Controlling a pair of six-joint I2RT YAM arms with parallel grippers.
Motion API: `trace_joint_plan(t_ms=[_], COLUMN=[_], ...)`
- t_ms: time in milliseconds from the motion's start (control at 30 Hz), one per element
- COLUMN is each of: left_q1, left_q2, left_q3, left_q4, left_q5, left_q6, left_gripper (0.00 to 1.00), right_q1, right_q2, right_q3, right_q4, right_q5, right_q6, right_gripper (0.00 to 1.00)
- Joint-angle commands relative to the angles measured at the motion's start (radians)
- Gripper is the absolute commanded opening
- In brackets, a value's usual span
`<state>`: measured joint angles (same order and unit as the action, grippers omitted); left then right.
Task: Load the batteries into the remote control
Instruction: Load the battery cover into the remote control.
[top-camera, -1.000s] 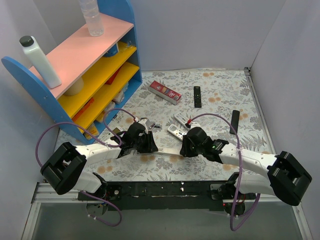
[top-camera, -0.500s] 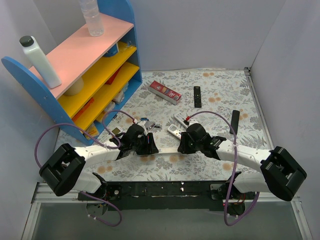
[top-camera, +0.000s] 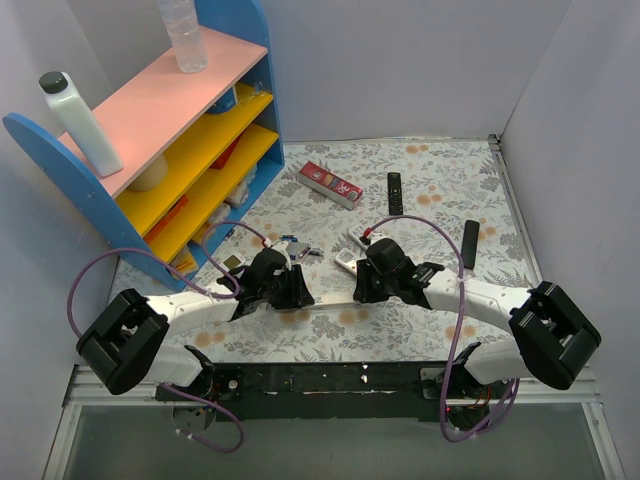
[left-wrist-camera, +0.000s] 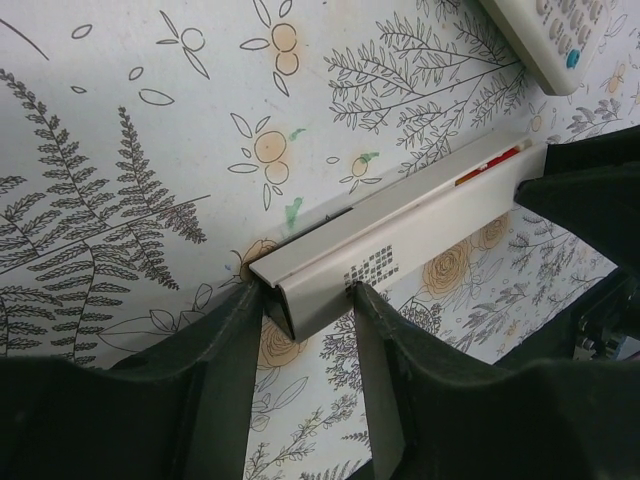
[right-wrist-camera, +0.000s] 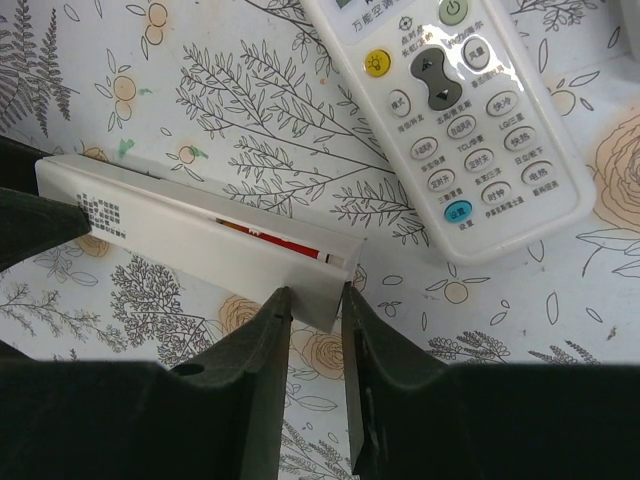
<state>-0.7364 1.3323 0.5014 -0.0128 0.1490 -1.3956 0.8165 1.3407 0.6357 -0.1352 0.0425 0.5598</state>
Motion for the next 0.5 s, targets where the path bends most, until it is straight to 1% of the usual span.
trace_joint_plan(t_ms=[0, 67, 133, 167, 200, 233, 333, 367, 400, 467], left_q1=[-0.011, -0.011, -0.011, -0.011, -0.011, -0.011, -0.011, -0.011, -0.011, -0.011], left_q2=[0.016, 0.016, 0.016, 0.016, 0.015, 0.013, 0.013, 0.011, 0.01, 0.011], left_q3=[-0.02, -0.021, -0.024, -0.026, -0.024, -0.024, -0.021, -0.02, -0.018, -0.009], left_q4=[0.034, 0.033, 0.031, 0.031, 0.028, 0.028, 0.019, 0.019, 0.019, -0.008], left_q5=[0.02, 0.02, 0.015, 0.014, 0.012, 0.011, 0.003, 0.0, -0.003, -0.014], left_q6=[0.012, 0.012, 0.013, 0.014, 0.015, 0.015, 0.02, 0.023, 0.026, 0.033], left_gripper=[0.26, 0.25, 0.24, 0.23, 0.23, 0.23, 0.23, 0.23, 0.23, 0.24], right_q1=[0.009, 0.009, 0.009, 0.009, 0.009, 0.009, 0.009, 0.009, 0.009, 0.009], right_q2=[0.064, 0.04, 0.008, -0.006, -0.018, -0.044, -0.096, -0.107, -0.116, -0.135], right_q3=[-0.019, -0.011, -0.002, 0.01, 0.018, 0.024, 0.051, 0.056, 0.065, 0.076], right_q4=[-0.113, -0.115, -0.126, -0.13, -0.138, -0.141, -0.161, -0.168, -0.172, -0.194], right_q5=[-0.021, -0.016, -0.003, 0.002, 0.011, 0.014, 0.017, 0.019, 0.014, -0.015], right_q6=[-0.054, -0.054, -0.064, -0.07, -0.083, -0.098, -0.211, -0.284, -0.322, -0.403], right_gripper=[0.33, 0.34, 0.38, 0.4, 0.46, 0.48, 0.58, 0.61, 0.66, 0.71])
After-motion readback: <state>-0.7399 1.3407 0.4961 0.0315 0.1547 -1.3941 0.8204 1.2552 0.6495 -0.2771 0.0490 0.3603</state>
